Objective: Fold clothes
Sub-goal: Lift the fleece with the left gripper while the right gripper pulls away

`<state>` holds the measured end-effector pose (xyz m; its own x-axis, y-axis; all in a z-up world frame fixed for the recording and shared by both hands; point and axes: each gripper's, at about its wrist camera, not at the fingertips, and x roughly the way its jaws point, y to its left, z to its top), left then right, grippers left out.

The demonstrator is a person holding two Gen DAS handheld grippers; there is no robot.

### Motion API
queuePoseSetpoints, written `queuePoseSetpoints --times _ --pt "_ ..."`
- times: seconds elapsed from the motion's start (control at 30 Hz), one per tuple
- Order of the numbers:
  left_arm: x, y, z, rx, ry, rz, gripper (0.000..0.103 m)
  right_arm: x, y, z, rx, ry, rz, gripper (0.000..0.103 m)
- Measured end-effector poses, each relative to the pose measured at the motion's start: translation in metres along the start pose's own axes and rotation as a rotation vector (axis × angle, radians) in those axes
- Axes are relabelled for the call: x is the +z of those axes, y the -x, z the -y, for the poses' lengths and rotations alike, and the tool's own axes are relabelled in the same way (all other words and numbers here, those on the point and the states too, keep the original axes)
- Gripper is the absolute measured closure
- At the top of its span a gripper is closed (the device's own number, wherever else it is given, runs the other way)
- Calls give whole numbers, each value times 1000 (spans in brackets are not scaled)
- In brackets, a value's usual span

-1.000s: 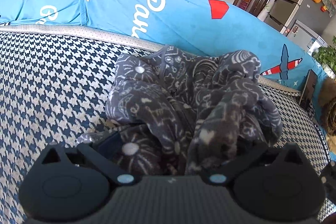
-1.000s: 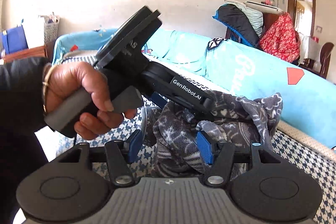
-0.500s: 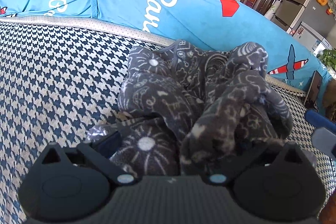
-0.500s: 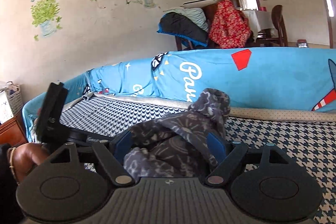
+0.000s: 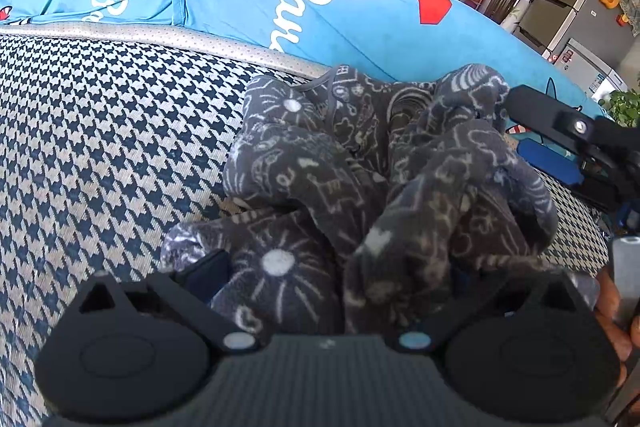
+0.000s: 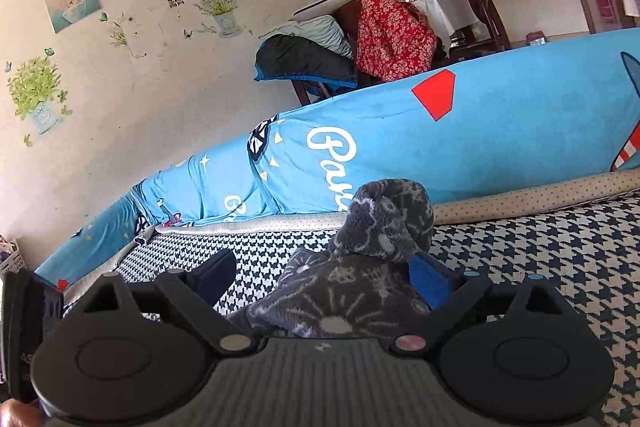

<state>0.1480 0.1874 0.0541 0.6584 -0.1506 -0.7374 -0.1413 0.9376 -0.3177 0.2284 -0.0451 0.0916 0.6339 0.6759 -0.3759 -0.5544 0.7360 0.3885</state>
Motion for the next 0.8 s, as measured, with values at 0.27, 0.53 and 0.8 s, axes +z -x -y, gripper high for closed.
queuePoseSetpoints --times 0.27,0.53,0.8 --pt "-4 -1 -2 0 9 -16 0 -8 -31 -13 -30 59 -60 8" --pt "-3 0 -1 -1 5 -21 0 -16 -34 -23 -79 124 -72 60" --pt "-1 5 15 -24 -18 8 0 -1 -5 -25 -114 135 30 87"
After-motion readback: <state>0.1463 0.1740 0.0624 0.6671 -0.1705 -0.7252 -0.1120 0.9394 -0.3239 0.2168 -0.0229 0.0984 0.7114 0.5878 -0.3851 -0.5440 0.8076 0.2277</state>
